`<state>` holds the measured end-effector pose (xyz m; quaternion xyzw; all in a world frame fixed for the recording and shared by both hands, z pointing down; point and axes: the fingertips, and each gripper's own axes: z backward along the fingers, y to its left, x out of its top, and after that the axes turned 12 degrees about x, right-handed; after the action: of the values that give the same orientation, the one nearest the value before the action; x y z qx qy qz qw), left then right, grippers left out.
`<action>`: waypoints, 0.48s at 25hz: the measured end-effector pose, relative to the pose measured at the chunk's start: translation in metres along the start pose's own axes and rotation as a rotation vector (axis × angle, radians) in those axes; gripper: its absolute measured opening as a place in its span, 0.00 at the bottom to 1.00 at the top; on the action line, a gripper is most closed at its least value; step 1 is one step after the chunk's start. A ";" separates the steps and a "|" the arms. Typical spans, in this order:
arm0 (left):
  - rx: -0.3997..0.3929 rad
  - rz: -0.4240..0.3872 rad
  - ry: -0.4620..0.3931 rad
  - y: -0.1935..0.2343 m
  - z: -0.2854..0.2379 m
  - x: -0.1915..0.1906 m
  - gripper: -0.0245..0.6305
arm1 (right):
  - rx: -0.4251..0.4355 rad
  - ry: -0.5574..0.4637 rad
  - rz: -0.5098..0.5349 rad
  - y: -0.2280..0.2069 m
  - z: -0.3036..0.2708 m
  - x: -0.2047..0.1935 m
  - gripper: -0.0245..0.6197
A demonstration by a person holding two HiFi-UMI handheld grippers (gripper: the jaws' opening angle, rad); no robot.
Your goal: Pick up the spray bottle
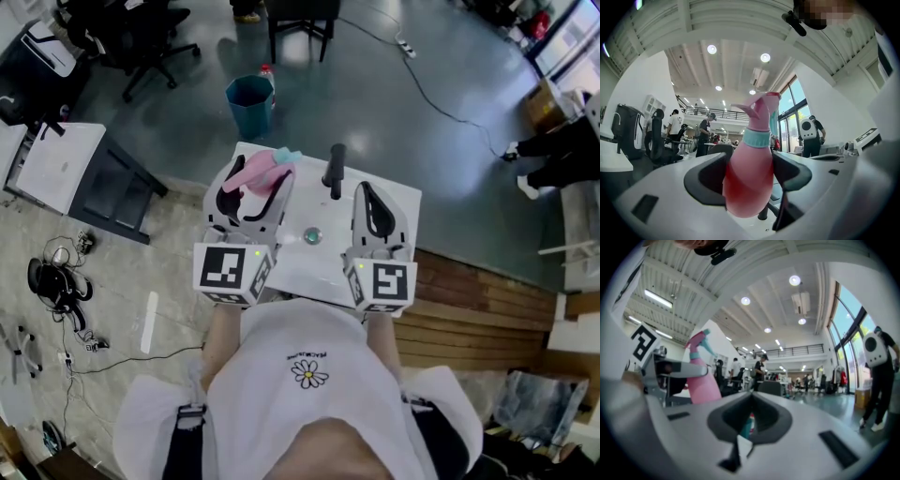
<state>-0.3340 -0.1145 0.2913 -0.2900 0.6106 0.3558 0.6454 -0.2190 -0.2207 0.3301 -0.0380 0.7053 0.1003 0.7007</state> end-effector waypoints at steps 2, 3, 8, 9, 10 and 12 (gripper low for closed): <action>0.001 -0.004 0.001 -0.002 0.000 -0.001 0.53 | -0.001 0.008 0.000 -0.002 0.002 -0.002 0.08; 0.002 -0.005 0.002 -0.003 0.000 -0.002 0.53 | -0.002 0.010 0.000 -0.003 0.003 -0.003 0.08; 0.004 -0.002 0.004 -0.003 -0.001 -0.002 0.53 | -0.016 0.004 -0.012 -0.007 0.005 -0.002 0.08; 0.005 -0.004 0.003 -0.003 -0.001 -0.002 0.53 | -0.016 0.002 -0.014 -0.007 0.005 -0.002 0.08; 0.006 -0.005 0.001 -0.002 0.000 -0.002 0.53 | -0.014 0.001 -0.014 -0.007 0.006 -0.002 0.08; 0.009 -0.006 -0.002 -0.002 0.000 -0.002 0.53 | -0.012 -0.001 -0.010 -0.008 0.006 -0.003 0.08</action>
<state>-0.3320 -0.1161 0.2931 -0.2883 0.6106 0.3515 0.6485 -0.2114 -0.2271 0.3328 -0.0457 0.7042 0.1013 0.7012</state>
